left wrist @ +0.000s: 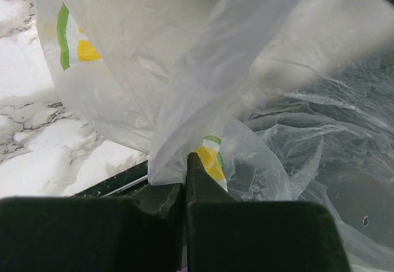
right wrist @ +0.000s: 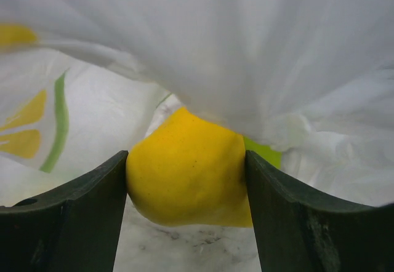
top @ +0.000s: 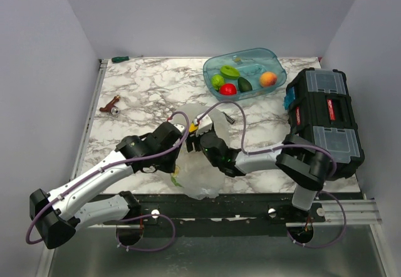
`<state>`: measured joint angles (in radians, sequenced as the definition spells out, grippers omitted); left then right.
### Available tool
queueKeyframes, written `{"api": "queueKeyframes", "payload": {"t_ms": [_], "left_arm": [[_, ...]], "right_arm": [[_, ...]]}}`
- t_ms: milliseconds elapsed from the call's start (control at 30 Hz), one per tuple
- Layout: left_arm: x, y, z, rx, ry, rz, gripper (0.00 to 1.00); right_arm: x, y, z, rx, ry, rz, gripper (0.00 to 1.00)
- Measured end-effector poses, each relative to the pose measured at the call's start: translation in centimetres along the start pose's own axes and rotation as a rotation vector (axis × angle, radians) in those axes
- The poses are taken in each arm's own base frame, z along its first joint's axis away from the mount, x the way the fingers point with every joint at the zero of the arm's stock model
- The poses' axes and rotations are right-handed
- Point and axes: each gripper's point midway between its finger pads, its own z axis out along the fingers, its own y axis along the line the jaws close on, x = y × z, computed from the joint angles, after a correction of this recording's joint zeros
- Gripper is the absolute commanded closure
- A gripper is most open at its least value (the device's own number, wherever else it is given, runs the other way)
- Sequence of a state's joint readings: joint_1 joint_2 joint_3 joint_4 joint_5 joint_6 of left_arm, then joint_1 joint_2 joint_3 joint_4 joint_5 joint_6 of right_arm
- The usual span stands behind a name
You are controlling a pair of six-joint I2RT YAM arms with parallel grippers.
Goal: Take the fake fruits out of the plastic bag
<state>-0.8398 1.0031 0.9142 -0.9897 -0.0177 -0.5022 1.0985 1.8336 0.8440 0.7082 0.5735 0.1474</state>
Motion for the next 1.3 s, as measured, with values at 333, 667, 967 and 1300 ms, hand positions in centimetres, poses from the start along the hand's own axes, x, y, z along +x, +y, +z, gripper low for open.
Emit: {"api": "queueKeyframes", "payload": {"t_ms": [333,667,967,1300], "left_arm": [[0.6,0.4,0.6,-0.018,0.01,-0.017,1.0],[0.3,0.8,0.3,-0.024,-0.037,-0.032,1.0],[-0.5,0.7,-0.7,-0.007,-0.115,-0.047,1.0],[-1.4,1.4,-2.1,-0.023,-0.217,-0.08,1.0]], "right_arm": [[-4.4,2.0,-4.8,-0.202,-0.012,0.201,0.91],[-6.3,6.1,-8.8,-0.485,0.045,0.366,0.97],[-6.5,7.5,-11.3,-0.637,0.109,0.505,0.99],[-12.0,5.7,-15.2,-0.705,-0.056,0.631,0.99]]}}
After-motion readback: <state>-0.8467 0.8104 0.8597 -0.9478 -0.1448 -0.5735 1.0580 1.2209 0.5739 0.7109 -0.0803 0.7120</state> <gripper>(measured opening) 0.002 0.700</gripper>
